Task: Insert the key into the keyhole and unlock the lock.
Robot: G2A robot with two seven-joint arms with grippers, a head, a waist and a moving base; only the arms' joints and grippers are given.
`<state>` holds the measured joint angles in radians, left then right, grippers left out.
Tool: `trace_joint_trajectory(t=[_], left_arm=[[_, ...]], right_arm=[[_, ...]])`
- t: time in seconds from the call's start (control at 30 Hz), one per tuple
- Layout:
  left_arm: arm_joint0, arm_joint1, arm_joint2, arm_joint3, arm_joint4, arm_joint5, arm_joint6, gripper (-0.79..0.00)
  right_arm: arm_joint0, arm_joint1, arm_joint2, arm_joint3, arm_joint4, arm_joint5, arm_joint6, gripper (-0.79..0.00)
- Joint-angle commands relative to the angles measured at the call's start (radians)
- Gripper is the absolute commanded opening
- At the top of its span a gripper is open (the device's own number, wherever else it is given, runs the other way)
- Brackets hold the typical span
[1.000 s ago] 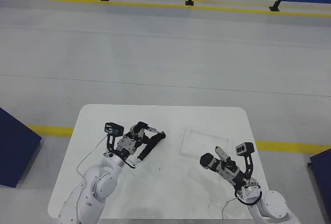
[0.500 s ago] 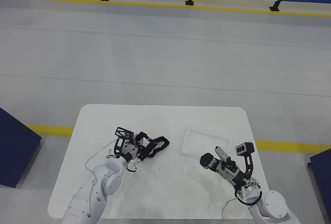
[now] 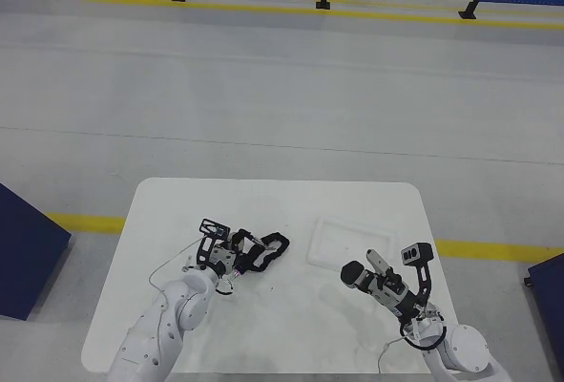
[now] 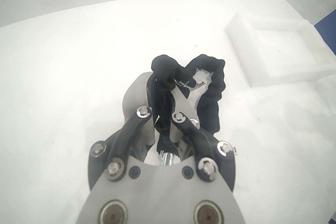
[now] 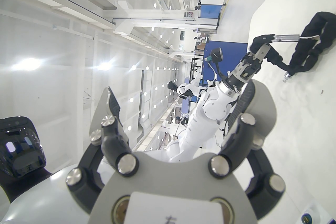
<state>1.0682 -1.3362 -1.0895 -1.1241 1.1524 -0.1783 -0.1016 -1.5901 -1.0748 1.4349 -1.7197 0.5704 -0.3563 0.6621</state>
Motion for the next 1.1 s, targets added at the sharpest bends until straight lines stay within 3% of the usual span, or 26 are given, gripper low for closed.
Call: trace_joint_trajectory(t=[0.0,0.23,0.33,0.43,0.77,0.9,1.07], left_arm=[[-0.001,-0.001,0.0,0.001,0.002,0.003,-0.002,0.0],[0.014,0.003,-0.016,-0.036,0.011,0.011,-0.001,0.0],[0.041,0.009,-0.034,-0.102,0.021,0.018,-0.005,0.0],[0.09,0.018,-0.054,-0.206,0.048,0.02,-0.008,0.0],[0.407,0.053,-0.122,-0.702,0.112,0.007,-0.048,0.0],[0.508,0.06,-0.133,-0.848,0.097,-0.012,-0.04,0.0],[0.587,0.068,-0.135,-0.963,0.148,-0.015,-0.026,0.0]], right_arm=[[0.0,0.0,0.0,0.0,0.0,0.0,0.0,0.0],[0.0,0.0,0.0,0.0,0.0,0.0,0.0,0.0],[0.0,0.0,0.0,0.0,0.0,0.0,0.0,0.0],[0.0,0.0,0.0,0.0,0.0,0.0,0.0,0.0],[0.0,0.0,0.0,0.0,0.0,0.0,0.0,0.0],[0.0,0.0,0.0,0.0,0.0,0.0,0.0,0.0],[0.0,0.0,0.0,0.0,0.0,0.0,0.0,0.0]])
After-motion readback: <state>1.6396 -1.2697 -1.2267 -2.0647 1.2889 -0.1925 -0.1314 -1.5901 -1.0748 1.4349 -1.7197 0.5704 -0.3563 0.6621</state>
